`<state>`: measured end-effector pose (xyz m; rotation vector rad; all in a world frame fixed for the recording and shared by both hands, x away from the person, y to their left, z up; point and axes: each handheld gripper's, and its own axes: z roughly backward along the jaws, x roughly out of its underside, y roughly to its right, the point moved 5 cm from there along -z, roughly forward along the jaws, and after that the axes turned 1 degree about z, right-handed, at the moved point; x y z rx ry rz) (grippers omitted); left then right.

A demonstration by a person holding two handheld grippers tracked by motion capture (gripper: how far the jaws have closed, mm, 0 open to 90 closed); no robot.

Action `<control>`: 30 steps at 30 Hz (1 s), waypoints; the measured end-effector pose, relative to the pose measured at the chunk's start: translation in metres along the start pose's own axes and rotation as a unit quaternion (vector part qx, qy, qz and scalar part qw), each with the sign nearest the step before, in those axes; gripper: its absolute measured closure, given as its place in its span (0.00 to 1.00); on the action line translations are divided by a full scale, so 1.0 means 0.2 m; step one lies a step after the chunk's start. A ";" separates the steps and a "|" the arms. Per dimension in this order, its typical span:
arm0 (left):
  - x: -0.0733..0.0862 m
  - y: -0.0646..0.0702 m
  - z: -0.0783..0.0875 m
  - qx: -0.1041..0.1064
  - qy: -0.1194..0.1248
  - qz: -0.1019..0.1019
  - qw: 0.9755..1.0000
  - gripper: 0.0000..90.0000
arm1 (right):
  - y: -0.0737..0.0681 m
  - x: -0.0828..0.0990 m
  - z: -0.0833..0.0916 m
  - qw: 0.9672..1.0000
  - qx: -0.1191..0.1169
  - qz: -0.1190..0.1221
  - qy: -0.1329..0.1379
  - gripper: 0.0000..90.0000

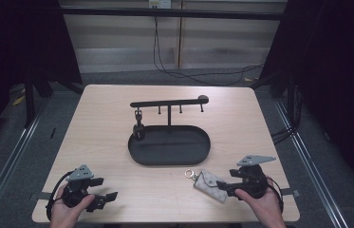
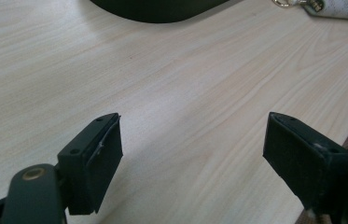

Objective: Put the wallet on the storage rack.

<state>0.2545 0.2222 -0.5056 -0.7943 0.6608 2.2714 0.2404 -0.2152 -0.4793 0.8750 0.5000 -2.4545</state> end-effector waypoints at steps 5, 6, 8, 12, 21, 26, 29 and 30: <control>0.00 0.01 0.00 0.005 0.002 -0.008 1.000 0.22 | 0.00 -0.07 -0.02 1.000 -0.006 0.012 -0.026 0.34; 0.00 0.01 0.00 0.005 0.004 -0.007 1.000 0.22 | 0.00 -0.07 -0.02 0.999 -0.004 0.013 -0.031 0.38; 0.00 0.01 0.00 0.010 0.005 -0.008 1.000 0.22 | 0.00 -0.09 -0.03 0.999 -0.005 0.016 -0.034 0.39; 0.01 0.05 0.00 0.015 -0.002 -0.020 1.000 0.23 | 0.00 -0.11 -0.03 0.998 -0.021 0.017 -0.062 0.36; 0.01 0.04 0.00 0.023 -0.002 -0.007 1.000 0.23 | -0.03 -0.14 -0.08 0.994 -0.045 0.028 -0.100 0.31; 0.01 0.04 -0.01 0.024 -0.010 -0.010 1.000 0.23 | -0.03 -0.18 -0.10 0.989 -0.047 0.044 -0.133 0.27; 0.01 0.04 0.00 0.021 -0.007 -0.008 1.000 0.23 | -0.04 -0.18 -0.13 0.985 -0.053 0.057 -0.152 0.24; 0.00 0.04 0.00 0.020 -0.006 -0.010 1.000 0.23 | -0.04 -0.18 -0.14 0.984 -0.055 0.061 -0.159 0.23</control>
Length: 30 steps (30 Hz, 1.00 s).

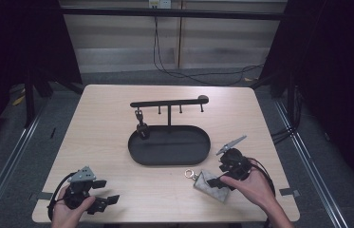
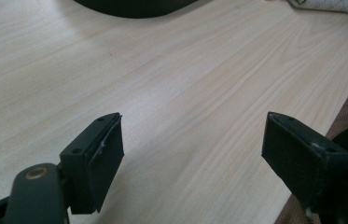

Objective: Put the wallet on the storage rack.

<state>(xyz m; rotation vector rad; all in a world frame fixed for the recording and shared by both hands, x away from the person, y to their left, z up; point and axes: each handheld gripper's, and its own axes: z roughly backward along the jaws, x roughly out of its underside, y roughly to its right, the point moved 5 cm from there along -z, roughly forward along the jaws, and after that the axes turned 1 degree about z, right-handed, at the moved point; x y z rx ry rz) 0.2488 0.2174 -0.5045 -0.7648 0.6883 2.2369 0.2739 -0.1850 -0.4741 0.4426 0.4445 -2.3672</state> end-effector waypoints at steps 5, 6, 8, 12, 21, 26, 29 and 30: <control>0.00 0.00 0.00 0.000 -0.003 -0.003 1.000 0.23 | 0.00 0.00 -0.04 0.999 0.002 0.006 -0.037 0.24; 0.00 0.00 0.00 0.003 -0.005 -0.001 1.000 0.23 | 0.00 0.00 -0.04 0.999 0.004 0.009 -0.041 0.24; 0.00 0.00 0.00 -0.001 -0.007 -0.001 1.000 0.23 | 0.00 0.00 -0.05 0.999 0.006 0.015 -0.052 0.24; 0.01 0.00 -0.01 -0.005 -0.012 -0.002 1.000 0.24 | 0.00 0.00 -0.07 0.998 0.004 0.020 -0.065 0.24; 0.01 0.00 0.00 -0.004 -0.011 -0.002 1.000 0.24 | 0.02 0.00 -0.10 0.996 0.002 0.029 -0.088 0.26; 0.01 0.00 -0.01 -0.003 -0.014 -0.003 1.000 0.24 | 0.01 0.00 -0.13 0.994 0.007 0.038 -0.105 0.24; 0.01 0.00 -0.01 -0.003 -0.014 -0.001 1.000 0.24 | 0.01 -0.01 -0.14 0.993 0.008 0.040 -0.109 0.23; 0.01 0.00 -0.01 -0.003 -0.015 -0.002 1.000 0.24 | 0.02 0.00 -0.15 0.993 0.008 0.043 -0.113 0.23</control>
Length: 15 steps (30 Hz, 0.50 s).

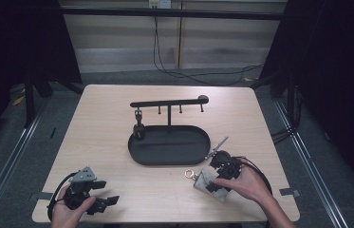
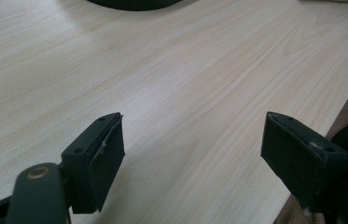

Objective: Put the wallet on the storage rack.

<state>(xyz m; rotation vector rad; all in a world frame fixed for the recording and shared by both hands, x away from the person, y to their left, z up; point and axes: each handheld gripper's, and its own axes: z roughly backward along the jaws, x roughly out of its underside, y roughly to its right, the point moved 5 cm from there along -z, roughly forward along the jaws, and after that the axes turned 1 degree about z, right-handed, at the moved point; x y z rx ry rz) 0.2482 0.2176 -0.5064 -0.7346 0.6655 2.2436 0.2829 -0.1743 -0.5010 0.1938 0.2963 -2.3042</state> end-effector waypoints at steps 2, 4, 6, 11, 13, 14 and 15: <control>0.00 0.00 0.00 -0.001 0.000 -0.001 1.000 0.24 | 0.00 0.00 -0.01 1.000 0.001 -0.001 -0.005 0.23; 0.00 0.00 0.00 0.000 0.000 0.000 1.000 0.24 | 0.00 0.00 -0.02 1.000 0.001 0.002 -0.011 0.24; 0.00 0.00 0.00 0.000 -0.001 0.000 1.000 0.24 | 0.00 -0.01 -0.03 1.000 -0.006 0.005 -0.012 0.26; 0.00 0.00 0.00 0.000 -0.003 0.000 1.000 0.24 | -0.01 -0.02 -0.07 0.999 -0.009 0.014 -0.027 0.28; 0.00 0.00 0.00 0.002 -0.005 0.000 1.000 0.24 | -0.01 -0.02 -0.08 0.999 -0.009 0.019 -0.031 0.28; 0.00 0.00 0.00 0.002 -0.004 0.001 1.000 0.24 | -0.01 -0.02 -0.08 0.999 -0.009 0.018 -0.034 0.28; 0.00 0.00 -0.01 0.003 -0.005 0.000 1.000 0.24 | -0.01 -0.02 -0.09 0.999 -0.011 0.017 -0.035 0.29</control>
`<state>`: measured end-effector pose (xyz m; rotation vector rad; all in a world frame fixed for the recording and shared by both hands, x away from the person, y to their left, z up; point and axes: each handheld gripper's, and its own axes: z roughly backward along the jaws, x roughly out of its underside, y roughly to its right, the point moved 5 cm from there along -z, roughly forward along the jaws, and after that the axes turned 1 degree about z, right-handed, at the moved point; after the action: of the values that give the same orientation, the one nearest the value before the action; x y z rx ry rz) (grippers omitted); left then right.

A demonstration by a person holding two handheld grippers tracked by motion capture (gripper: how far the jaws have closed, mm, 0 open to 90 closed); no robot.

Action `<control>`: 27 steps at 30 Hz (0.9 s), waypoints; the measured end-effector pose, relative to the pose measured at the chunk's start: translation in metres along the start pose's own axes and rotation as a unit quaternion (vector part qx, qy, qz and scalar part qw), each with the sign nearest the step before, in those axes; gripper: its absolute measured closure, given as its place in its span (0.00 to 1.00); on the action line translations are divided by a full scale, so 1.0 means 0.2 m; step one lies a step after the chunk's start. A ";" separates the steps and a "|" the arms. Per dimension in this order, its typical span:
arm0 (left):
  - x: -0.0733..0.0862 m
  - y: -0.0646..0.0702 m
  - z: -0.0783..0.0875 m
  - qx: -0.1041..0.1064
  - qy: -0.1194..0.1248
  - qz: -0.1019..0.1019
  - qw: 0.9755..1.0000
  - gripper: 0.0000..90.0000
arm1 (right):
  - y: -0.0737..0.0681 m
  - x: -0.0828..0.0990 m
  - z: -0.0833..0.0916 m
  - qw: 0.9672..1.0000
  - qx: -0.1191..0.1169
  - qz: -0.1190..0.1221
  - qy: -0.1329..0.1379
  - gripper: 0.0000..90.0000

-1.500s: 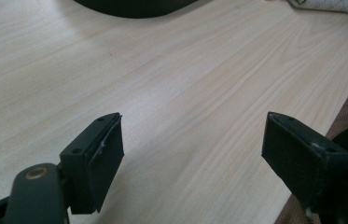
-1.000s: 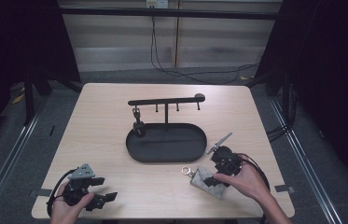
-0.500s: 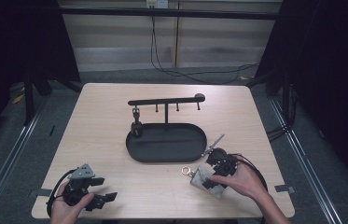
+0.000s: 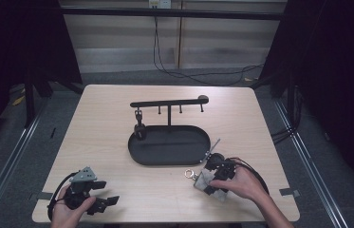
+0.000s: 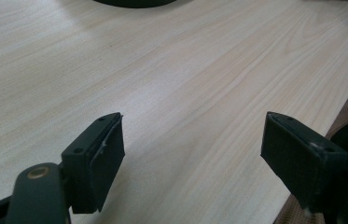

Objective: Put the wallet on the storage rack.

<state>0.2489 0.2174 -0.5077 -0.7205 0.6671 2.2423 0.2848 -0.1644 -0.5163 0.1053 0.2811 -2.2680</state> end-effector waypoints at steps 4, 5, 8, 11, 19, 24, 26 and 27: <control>0.00 0.00 0.00 0.003 -0.002 -0.001 1.000 0.24 | 0.00 -0.01 -0.01 1.000 -0.002 0.005 -0.003 0.29; 0.00 0.00 0.00 0.003 -0.003 -0.001 1.000 0.24 | 0.00 -0.01 -0.01 1.000 0.001 0.006 -0.006 0.29; 0.00 0.00 0.00 0.002 -0.003 -0.001 1.000 0.24 | -0.01 -0.01 -0.01 1.000 0.001 0.008 -0.009 0.32; 0.00 0.00 0.00 0.003 -0.004 -0.002 1.000 0.24 | 0.00 -0.02 0.00 1.000 0.003 0.006 -0.013 0.34; 0.00 0.00 0.00 0.001 -0.003 0.000 1.000 0.24 | -0.01 -0.03 0.01 0.999 0.006 -0.004 -0.036 0.37; 0.00 0.00 0.00 0.000 -0.002 0.000 1.000 0.24 | -0.01 -0.04 0.04 0.999 0.010 0.000 -0.052 0.37; 0.00 0.00 0.00 0.001 -0.002 0.000 1.000 0.24 | -0.01 -0.05 0.05 0.999 0.009 -0.001 -0.052 0.38; 0.00 0.00 0.00 0.001 -0.002 0.000 1.000 0.24 | -0.01 -0.05 0.06 0.998 0.011 0.001 -0.054 0.37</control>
<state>0.2487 0.2179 -0.5079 -0.7140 0.6676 2.2416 0.2892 -0.1579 -0.5029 -0.0050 0.1979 -2.2668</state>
